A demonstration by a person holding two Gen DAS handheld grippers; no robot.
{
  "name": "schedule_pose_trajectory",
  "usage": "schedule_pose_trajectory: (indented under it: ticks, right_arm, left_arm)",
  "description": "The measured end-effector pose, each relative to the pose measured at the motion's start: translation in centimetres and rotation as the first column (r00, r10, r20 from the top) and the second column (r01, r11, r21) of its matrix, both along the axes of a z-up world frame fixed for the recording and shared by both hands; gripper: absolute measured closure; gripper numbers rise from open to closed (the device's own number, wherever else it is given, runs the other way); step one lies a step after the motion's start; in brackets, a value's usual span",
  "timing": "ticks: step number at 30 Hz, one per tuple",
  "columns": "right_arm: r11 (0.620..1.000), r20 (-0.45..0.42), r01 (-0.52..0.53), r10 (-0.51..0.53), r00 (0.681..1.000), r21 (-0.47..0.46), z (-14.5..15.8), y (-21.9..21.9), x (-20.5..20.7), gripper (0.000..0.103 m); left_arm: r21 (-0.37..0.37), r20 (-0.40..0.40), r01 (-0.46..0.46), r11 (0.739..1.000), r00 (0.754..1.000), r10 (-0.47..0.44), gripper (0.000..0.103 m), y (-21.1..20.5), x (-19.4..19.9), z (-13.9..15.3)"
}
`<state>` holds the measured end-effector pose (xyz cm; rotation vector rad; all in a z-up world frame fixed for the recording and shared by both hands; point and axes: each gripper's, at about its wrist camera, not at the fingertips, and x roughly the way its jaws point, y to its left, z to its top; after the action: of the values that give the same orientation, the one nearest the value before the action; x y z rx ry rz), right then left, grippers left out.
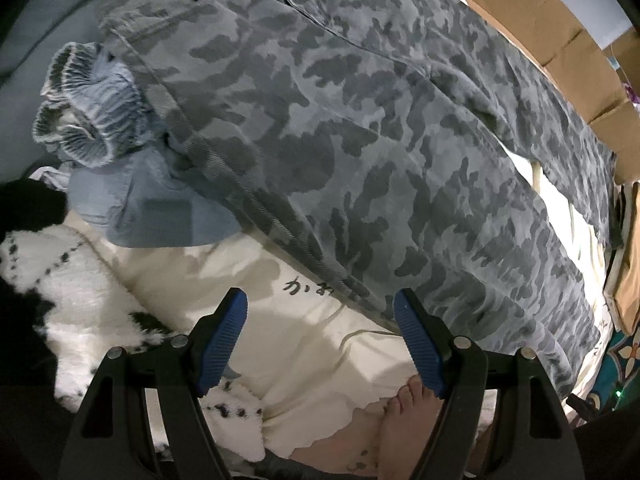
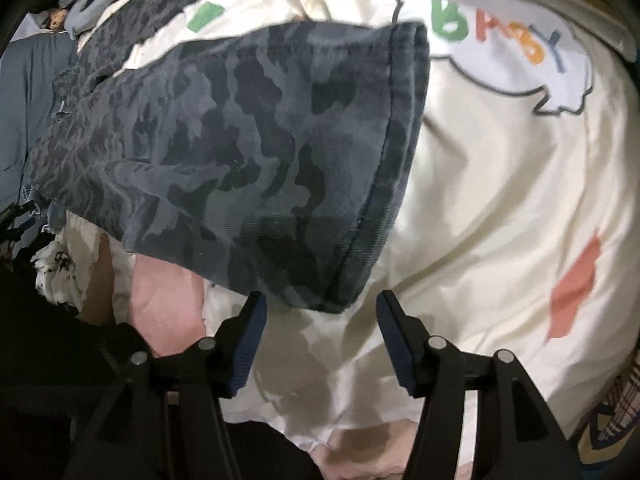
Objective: Fold clothes
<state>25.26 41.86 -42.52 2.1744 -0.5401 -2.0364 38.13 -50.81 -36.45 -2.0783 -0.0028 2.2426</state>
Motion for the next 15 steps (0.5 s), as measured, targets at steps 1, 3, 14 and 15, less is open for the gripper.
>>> schedule_pose_trajectory:
  ticks: [1,3,14,15]
  right_arm:
    - [1.0,0.009,0.002,-0.002,1.0,0.0,-0.5,-0.1,0.0,0.048]
    - [1.0,0.017,0.005,-0.005,1.0,-0.001,-1.2,-0.2,-0.1,0.045]
    - [1.0,-0.055,-0.013,0.012,0.998,-0.015,1.0,0.1,-1.4,0.078]
    - [1.0,-0.066,-0.022,0.021,0.998,-0.015,1.5,0.1,-1.6,0.082]
  left_arm:
    - [0.0,0.006,0.005,1.0,1.0,-0.005,0.026,0.2,0.0,-0.4]
    - [0.002,0.017,0.008,1.0,1.0,-0.008,0.026,0.5,0.0,-1.1]
    - [0.016,0.05,0.002,1.0,0.999,-0.002,0.026,1.0,0.1,-3.5]
    - [0.016,0.051,0.0,1.0,0.999,-0.001,0.026,1.0,0.2,-3.6]
